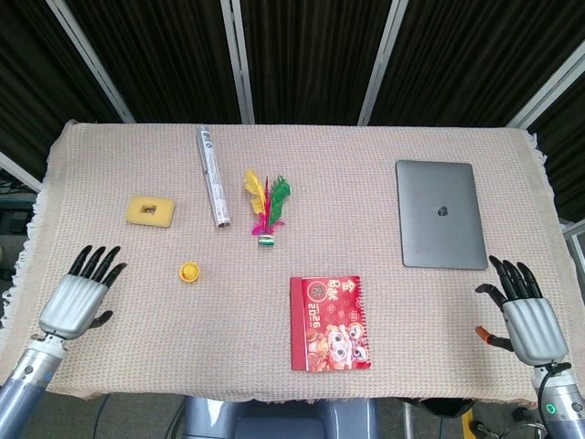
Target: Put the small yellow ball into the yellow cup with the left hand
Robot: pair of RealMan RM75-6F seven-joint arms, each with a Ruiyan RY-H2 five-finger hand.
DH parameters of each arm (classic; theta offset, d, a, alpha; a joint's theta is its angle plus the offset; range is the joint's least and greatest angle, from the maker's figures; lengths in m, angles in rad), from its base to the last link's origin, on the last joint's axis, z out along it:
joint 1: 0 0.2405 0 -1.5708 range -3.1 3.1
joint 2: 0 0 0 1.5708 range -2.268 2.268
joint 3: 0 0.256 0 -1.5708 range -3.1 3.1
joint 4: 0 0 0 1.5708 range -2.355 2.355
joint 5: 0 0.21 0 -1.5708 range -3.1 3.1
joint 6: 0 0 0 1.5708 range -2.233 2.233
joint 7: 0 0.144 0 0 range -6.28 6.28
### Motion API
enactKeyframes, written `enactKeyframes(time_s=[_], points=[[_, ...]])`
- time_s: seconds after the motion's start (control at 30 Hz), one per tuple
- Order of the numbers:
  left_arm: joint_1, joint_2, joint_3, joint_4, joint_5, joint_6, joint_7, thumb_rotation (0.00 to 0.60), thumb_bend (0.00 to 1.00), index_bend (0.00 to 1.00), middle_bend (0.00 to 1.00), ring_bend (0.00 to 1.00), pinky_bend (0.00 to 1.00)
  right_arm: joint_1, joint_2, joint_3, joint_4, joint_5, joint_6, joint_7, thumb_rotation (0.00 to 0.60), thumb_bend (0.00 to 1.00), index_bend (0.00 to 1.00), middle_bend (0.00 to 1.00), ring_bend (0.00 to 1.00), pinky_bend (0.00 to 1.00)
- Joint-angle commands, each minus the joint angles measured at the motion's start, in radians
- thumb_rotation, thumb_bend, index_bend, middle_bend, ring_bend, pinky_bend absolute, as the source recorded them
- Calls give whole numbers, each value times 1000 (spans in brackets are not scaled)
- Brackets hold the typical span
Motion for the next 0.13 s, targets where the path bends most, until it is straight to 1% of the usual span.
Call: enactKeyframes(time_s=[0.03,0.13], points=[[54,-39,10,50,6,47,-36,600,172,164,0,0,0,1,-2,0,-1,0,-2,-3,600,0,341,0,0,0],[70,-54,4,80,4,48,-42,600,163,162,0,0,0,5,-6,2,-1,3,-8,-7,600,0,340,0,0,0]])
